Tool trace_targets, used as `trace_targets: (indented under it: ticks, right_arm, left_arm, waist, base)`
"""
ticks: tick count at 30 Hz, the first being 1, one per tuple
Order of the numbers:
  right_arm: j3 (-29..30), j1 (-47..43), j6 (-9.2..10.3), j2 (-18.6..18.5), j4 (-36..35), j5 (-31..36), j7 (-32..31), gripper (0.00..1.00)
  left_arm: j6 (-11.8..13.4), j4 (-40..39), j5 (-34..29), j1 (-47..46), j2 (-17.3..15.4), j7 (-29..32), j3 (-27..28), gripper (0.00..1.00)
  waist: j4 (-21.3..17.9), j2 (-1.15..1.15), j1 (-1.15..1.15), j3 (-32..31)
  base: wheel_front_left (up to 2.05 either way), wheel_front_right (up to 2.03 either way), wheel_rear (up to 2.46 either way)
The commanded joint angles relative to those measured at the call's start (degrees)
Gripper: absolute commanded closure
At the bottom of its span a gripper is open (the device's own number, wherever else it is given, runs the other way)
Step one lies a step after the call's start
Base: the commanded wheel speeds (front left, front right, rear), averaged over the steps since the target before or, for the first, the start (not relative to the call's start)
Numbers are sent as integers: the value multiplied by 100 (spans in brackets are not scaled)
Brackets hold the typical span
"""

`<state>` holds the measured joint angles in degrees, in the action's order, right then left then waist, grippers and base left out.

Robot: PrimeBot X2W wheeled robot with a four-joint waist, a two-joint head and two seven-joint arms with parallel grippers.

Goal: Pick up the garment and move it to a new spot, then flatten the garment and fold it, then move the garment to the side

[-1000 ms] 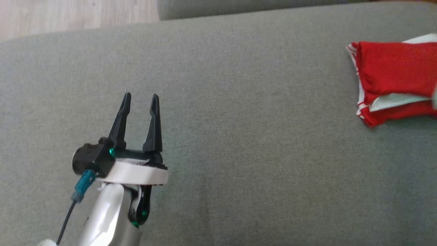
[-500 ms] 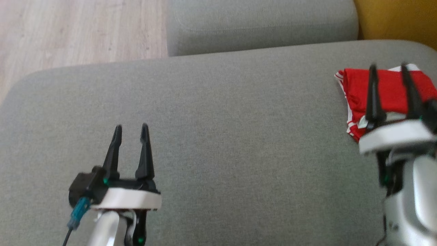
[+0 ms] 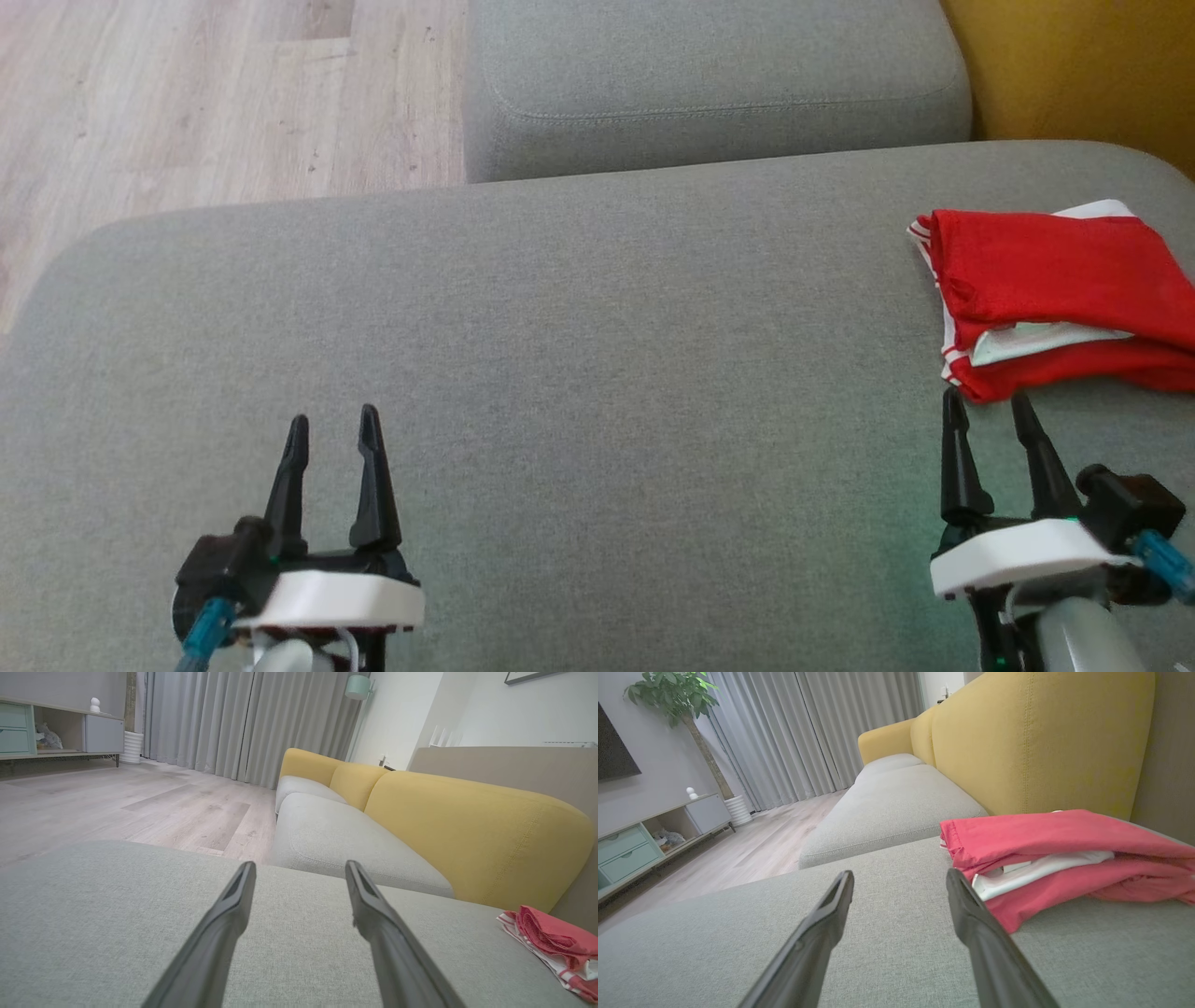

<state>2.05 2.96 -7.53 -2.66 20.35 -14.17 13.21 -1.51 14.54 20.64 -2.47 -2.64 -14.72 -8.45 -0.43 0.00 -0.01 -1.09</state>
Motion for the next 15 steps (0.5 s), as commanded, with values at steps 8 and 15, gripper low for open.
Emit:
trace_targets:
  ticks: [8, 15]
  right_arm:
    - [-154, 333, 4, -22, -201, 172, 165, 0]
    - [-177, 324, 4, -22, -228, 234, 173, 0]
  left_arm:
    - [32, -287, 50, -129, -24, -28, 244, 0]
    - [-64, -345, 67, -127, -24, -28, 211, 0]
  waist:
    - [-12, 0, 1, -2]
    - [-5, 0, 1, -12]
  base:
    - [0, 0, 0]
    - [0, 0, 0]
